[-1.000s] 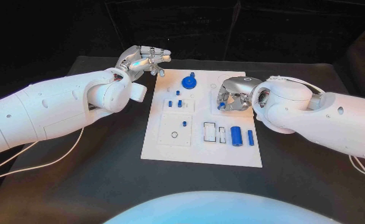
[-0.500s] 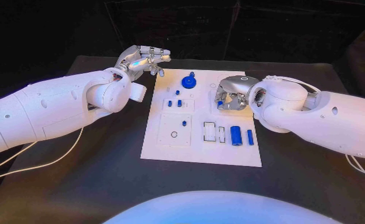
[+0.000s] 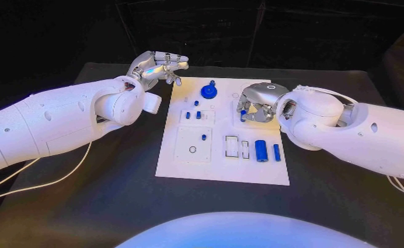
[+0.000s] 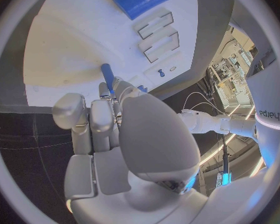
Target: Assemble the parts on the task board
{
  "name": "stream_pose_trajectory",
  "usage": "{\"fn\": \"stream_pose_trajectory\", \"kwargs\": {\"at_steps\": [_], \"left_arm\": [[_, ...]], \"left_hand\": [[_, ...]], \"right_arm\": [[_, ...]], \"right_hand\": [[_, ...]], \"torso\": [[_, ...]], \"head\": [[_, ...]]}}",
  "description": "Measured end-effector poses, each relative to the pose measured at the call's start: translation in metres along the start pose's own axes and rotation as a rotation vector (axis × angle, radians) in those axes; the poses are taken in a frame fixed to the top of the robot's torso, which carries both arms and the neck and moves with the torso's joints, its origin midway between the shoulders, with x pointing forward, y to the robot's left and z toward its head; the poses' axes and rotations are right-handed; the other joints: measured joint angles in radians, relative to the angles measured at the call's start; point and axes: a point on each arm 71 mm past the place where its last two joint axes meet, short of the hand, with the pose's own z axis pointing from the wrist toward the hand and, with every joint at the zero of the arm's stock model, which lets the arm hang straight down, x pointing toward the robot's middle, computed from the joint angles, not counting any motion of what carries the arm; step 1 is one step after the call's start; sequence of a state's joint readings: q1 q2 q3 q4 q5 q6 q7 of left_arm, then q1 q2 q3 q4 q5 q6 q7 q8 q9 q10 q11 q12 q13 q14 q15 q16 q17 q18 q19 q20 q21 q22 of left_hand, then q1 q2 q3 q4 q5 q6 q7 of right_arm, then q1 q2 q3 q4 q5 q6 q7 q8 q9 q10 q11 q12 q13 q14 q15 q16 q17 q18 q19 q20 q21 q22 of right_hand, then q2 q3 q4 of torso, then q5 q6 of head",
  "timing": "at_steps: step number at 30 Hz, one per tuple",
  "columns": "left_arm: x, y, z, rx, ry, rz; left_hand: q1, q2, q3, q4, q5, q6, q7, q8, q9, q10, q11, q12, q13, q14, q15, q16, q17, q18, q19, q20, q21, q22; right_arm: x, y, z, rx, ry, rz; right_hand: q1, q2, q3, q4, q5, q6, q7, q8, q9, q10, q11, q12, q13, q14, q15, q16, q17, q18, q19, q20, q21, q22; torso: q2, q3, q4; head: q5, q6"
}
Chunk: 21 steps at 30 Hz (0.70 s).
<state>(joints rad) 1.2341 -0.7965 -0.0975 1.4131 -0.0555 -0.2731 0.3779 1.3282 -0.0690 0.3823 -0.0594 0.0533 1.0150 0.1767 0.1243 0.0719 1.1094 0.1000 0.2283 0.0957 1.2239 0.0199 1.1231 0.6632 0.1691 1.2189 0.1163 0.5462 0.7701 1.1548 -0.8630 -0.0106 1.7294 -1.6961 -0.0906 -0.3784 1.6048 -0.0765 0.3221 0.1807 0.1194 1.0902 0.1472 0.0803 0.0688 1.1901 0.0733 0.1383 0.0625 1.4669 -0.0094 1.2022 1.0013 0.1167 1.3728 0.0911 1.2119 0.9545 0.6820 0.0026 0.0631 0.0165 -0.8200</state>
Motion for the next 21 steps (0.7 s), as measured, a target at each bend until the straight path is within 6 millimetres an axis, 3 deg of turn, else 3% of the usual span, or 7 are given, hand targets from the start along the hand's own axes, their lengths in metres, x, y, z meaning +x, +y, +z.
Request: {"fn": "stream_pose_trajectory", "kwargs": {"at_steps": [13,21], "left_arm": [[0.0,0.0,0.0,-0.001,-0.001,0.0],[0.001,0.0,0.001,-0.001,0.001,0.0]], "left_hand": [[0.0,0.0,0.0,0.0,0.0,0.0,0.0,0.0,0.0,-0.004,0.004,0.0,0.0,0.0,0.0,0.0,-0.001,0.0,0.0,0.0,-0.007,-0.001],[0.0,0.0,0.0,0.0,0.0,0.0,0.0,0.0,0.0,-0.004,0.004,0.0,0.0,0.0,0.0,0.0,-0.001,0.0,0.0,0.0,-0.007,-0.001]], "right_arm": [[-0.011,0.014,-0.02,-0.074,-0.102,0.051],[-0.016,0.048,-0.018,-0.187,-0.126,0.129]], "right_hand": [[-0.032,-0.032,0.053,-0.015,0.0,0.015,0.001,-0.006,0.001,0.016,0.002,-0.022,0.002,0.0,0.0,0.008,0.01,0.0,0.0,0.0,0.008,0.009],[-0.039,-0.039,0.073,-0.027,0.013,0.016,0.001,-0.007,0.001,0.023,0.002,-0.03,0.002,0.0,0.0,0.008,0.011,0.0,0.0,0.0,0.008,0.01]], "torso": [[0.0,0.0001,0.0],[0.001,0.0,0.0002]], "head": [[0.002,0.002],[0.013,-0.002]]}}
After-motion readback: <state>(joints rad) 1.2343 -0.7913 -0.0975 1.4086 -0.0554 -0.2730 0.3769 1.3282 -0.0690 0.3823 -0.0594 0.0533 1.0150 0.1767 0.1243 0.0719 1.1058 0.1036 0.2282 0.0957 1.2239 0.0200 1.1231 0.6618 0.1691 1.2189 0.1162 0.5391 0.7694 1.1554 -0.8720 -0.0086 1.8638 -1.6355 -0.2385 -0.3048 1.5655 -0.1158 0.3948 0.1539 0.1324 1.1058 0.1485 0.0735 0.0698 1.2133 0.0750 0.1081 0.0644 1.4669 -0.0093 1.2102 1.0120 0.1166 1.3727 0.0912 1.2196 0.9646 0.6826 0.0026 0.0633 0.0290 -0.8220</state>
